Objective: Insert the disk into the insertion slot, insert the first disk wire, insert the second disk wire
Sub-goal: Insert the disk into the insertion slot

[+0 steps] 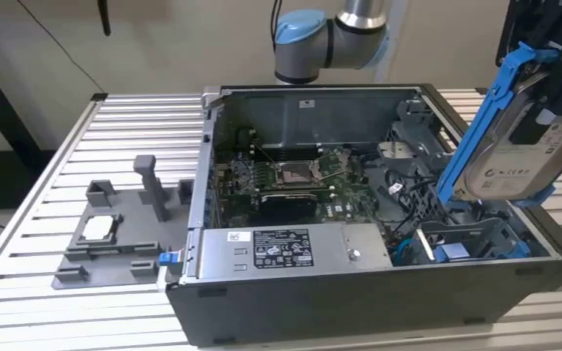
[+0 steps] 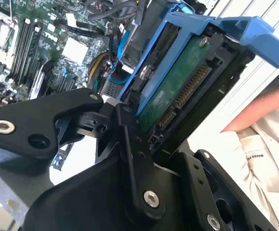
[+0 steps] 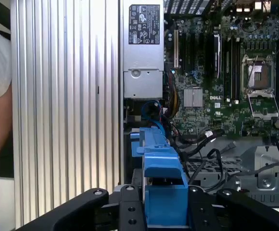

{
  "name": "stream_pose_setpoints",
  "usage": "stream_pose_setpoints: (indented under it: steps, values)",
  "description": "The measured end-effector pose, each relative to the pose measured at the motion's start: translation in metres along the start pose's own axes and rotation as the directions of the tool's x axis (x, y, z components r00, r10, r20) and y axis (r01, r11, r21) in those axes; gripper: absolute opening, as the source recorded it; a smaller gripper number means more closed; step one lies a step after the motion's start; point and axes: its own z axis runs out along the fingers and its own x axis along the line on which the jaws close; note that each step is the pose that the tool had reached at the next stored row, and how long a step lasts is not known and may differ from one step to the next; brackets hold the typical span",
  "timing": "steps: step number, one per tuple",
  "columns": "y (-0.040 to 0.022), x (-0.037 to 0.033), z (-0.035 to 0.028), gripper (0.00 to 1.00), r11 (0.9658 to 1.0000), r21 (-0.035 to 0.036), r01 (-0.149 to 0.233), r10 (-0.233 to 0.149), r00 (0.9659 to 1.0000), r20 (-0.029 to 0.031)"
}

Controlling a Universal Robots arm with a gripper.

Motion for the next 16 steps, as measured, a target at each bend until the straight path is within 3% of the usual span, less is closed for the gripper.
stream_pose_setpoints:
  steps: [16]
  values:
    - [-0.0063,0.0033,0.0290,0.32,1.0000,0.0000,0.001,-0.001,1.0000,0.0000]
